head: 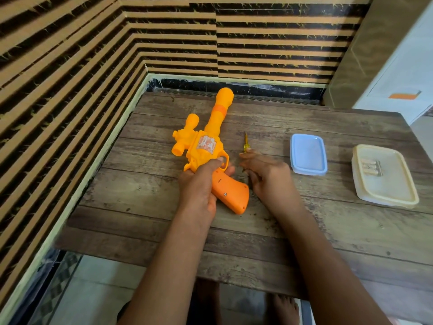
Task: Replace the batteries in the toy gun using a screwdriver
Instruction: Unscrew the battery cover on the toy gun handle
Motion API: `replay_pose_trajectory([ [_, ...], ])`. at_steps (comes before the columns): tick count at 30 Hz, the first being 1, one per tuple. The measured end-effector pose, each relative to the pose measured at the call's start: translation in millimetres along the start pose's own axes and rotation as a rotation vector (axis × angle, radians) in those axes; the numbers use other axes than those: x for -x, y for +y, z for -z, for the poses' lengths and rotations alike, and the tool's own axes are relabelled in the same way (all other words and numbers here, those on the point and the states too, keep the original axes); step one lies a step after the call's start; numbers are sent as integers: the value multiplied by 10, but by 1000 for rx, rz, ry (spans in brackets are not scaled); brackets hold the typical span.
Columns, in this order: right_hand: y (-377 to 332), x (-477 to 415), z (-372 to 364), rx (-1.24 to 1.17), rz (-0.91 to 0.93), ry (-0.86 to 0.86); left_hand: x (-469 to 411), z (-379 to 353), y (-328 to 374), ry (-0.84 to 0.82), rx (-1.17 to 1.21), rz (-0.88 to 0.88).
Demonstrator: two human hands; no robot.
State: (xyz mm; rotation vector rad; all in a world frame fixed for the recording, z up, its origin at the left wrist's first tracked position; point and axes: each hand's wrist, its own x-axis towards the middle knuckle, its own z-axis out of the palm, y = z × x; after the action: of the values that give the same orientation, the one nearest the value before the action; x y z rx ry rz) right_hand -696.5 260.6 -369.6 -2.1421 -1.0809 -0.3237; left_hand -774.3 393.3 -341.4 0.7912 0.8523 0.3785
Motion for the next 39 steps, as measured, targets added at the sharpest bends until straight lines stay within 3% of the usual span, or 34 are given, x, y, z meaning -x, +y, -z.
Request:
replay_pose_trajectory([
  [5,-39,17,20,-76,-86,-6,-41,39,21,-61,9,37],
  [9,-121,88,100,-104,-146,90,18,56,133,-135,39,58],
  [14,-551,212,200,-390,-627,224,111,72,224,-308,-61,-60],
  [17,-691,387,165,-419,-767,96,145,73,221,-369,-182,-184],
  [23,-776,370,245,-1259,-1137,68,240,26,146,-321,-501,-602],
  [26,-835,339,298,-1468,-1182,19,300,-11,104,-343,-670,-731],
  [30,-861,312,310,-1554,-1245,54,337,-29,15,-331,-835,-818],
  [35,-902,318,313,-1702,-1338,248,349,-51,14,-287,-759,-806],
  [39,-990,309,313,-1876,-1253,190,346,-66,31,-284,-745,-771],
])
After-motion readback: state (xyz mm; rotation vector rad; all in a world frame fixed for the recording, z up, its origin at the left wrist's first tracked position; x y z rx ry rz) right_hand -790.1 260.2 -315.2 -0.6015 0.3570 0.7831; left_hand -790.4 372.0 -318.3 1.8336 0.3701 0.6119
